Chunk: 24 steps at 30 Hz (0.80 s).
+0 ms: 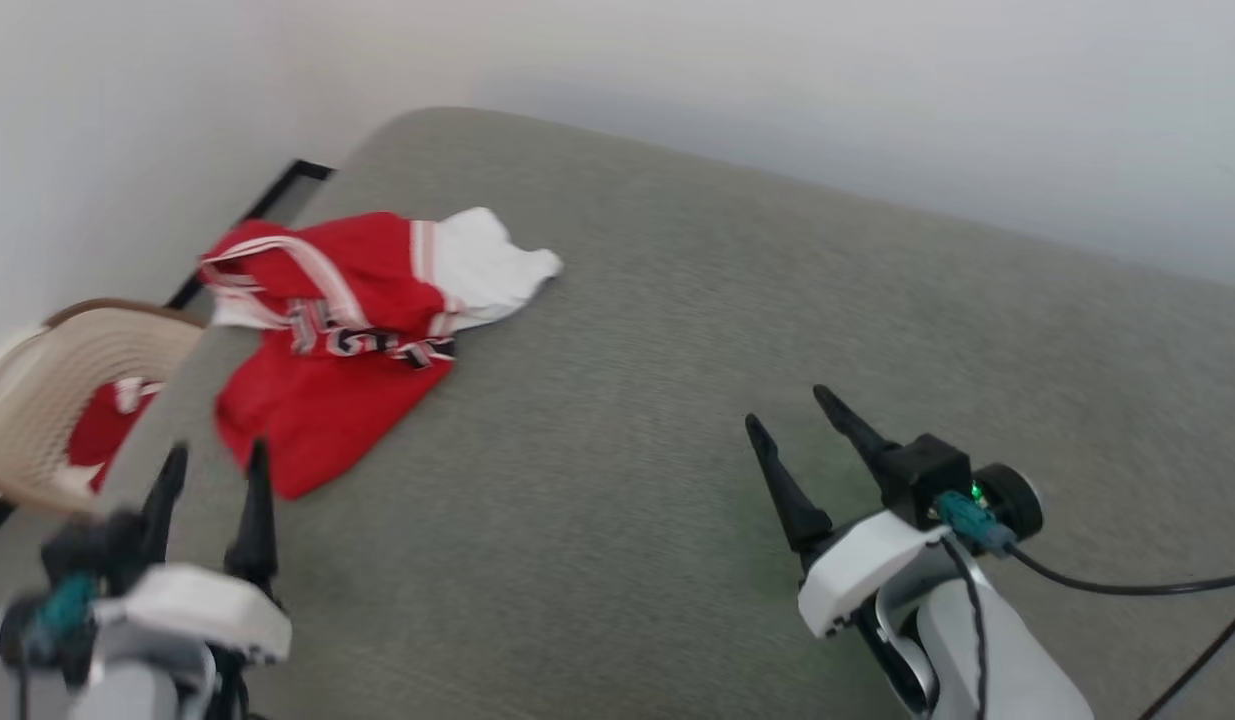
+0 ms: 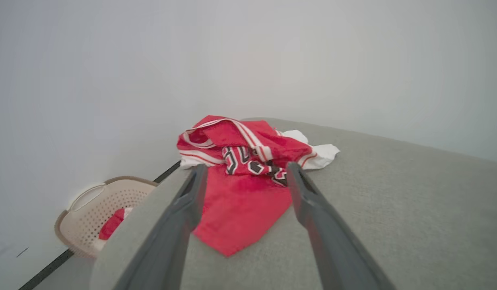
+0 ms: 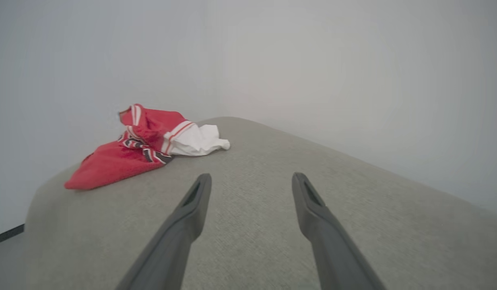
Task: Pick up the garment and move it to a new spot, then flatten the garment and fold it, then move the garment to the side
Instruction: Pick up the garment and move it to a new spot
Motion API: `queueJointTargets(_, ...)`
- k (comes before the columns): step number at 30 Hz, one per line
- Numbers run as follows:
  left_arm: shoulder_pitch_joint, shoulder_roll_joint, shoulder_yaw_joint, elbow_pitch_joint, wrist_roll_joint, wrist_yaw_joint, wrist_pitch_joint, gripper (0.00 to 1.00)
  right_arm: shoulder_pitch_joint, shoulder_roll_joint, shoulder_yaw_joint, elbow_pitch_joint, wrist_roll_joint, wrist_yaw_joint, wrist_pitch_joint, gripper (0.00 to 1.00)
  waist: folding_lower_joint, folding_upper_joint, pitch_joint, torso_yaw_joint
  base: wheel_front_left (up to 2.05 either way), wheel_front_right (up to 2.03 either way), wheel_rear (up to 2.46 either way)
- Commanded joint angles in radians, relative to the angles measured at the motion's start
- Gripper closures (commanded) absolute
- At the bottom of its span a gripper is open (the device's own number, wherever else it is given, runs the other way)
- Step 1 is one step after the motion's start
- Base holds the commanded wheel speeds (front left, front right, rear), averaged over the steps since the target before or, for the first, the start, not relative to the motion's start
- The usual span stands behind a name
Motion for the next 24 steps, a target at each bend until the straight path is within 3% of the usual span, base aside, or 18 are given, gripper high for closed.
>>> queueJointTargets(1,-0.026,0.027,-0.027,0.017,-0.020,0.002,-0.002,0.00,-0.015,-0.002,-0.002,-0.001,-0.006,-0.001,-0.005,0.00,0.0000,0.0000,0.047,-0.062,0.00,0.00,0.00)
queueJointTargets(5,-0.175,0.147,-0.137,0.106,-0.181,0.002,0.013,0.00,-0.034,-0.002,-0.020,-0.009,-0.021,-0.001,-0.005,0.00,0.0000,0.0000,0.115,-0.148,0.00,0.00,0.00)
queueJointTargets(11,-0.366,0.378,-0.338,0.199,-0.493,0.002,0.190,0.00,-0.056,-0.001,-0.024,-0.035,-0.036,-0.001,-0.005,0.00,0.0000,0.0000,0.223,-0.259,0.00,0.00,0.00)
queueJointTargets(17,-0.476,0.527,-0.394,0.288,-0.800,0.002,0.375,0.00,-0.072,-0.001,-0.010,-0.071,-0.016,-0.001,-0.005,0.00,0.0000,0.0000,0.288,-0.355,0.00,0.00,0.00)
queueJointTargets(24,-0.527,0.629,-0.454,0.464,-0.923,0.002,0.546,0.00,-0.083,-0.001,0.008,-0.126,0.009,-0.001,-0.005,0.00,0.0000,0.0000,0.338,-0.438,0.00,0.00,0.00)
